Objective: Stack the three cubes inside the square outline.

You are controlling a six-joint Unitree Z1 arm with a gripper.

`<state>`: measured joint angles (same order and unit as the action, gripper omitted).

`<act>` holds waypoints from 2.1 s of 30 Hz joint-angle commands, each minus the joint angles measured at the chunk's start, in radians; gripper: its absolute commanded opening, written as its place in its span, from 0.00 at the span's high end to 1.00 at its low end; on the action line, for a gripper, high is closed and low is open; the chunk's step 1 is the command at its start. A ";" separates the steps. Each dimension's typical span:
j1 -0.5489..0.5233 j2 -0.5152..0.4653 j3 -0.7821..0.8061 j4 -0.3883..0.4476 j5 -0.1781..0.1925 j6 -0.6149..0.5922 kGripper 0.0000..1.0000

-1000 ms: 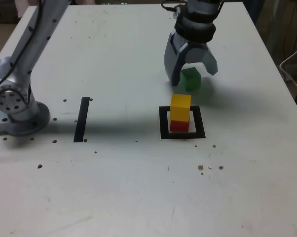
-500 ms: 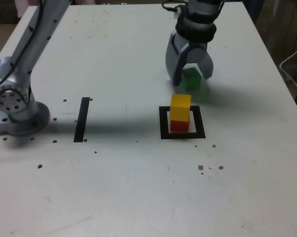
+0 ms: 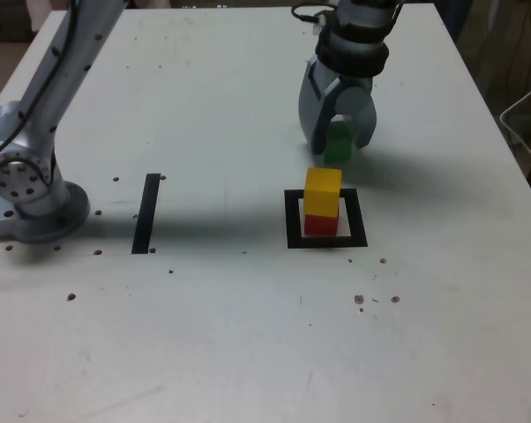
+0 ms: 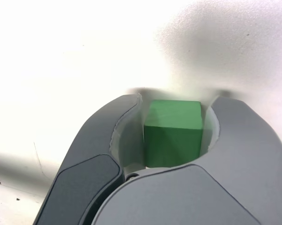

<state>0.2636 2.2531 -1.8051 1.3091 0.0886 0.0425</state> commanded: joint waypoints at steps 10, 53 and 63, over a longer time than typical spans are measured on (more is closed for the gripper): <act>-0.029 -0.060 0.003 0.007 0.041 0.006 0.79; -0.332 -0.231 -0.087 0.295 0.038 0.053 0.82; -0.383 -0.247 -0.058 0.293 0.029 0.027 0.82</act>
<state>-0.1122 2.0140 -1.8659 1.5814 0.1186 0.0756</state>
